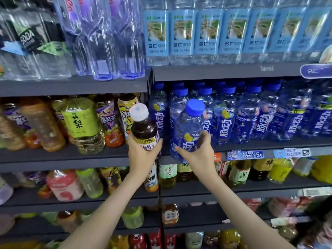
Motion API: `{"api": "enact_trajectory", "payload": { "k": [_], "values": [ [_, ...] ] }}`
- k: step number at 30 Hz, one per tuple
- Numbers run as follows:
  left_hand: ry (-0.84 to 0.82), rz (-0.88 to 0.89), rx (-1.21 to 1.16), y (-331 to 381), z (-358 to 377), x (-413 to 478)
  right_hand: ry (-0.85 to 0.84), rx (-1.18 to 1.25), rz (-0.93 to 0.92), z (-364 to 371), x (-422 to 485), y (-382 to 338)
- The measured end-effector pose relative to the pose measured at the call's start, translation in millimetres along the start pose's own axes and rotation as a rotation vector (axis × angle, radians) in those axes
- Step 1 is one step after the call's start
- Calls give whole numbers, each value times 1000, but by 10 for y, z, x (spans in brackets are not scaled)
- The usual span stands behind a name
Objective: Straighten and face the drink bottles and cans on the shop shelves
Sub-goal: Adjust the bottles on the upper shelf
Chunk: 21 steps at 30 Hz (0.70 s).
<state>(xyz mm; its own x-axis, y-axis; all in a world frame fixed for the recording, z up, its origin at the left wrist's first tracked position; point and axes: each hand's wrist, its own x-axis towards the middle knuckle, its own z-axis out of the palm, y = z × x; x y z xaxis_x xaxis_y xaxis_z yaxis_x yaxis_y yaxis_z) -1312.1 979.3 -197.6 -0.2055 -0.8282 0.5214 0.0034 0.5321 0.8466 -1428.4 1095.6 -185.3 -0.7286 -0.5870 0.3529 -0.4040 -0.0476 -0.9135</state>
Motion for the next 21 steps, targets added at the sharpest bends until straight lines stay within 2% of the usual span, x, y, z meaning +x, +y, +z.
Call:
{"api": "enact_trajectory", "payload": {
  "k": [9,14,18,21],
  "values": [
    [80,29,71,-14,-678,-49,44,-108,18,772,151,-79],
    [-5,-37,66,-67,-773,97,61,-373,2,1016,270,-101],
    [-37,-58,96,-120,-806,97,171,-738,-175,1060,298,-83],
    [-58,-57,72,-107,-804,74,172,-732,-157,1103,292,-78]
  ]
}}
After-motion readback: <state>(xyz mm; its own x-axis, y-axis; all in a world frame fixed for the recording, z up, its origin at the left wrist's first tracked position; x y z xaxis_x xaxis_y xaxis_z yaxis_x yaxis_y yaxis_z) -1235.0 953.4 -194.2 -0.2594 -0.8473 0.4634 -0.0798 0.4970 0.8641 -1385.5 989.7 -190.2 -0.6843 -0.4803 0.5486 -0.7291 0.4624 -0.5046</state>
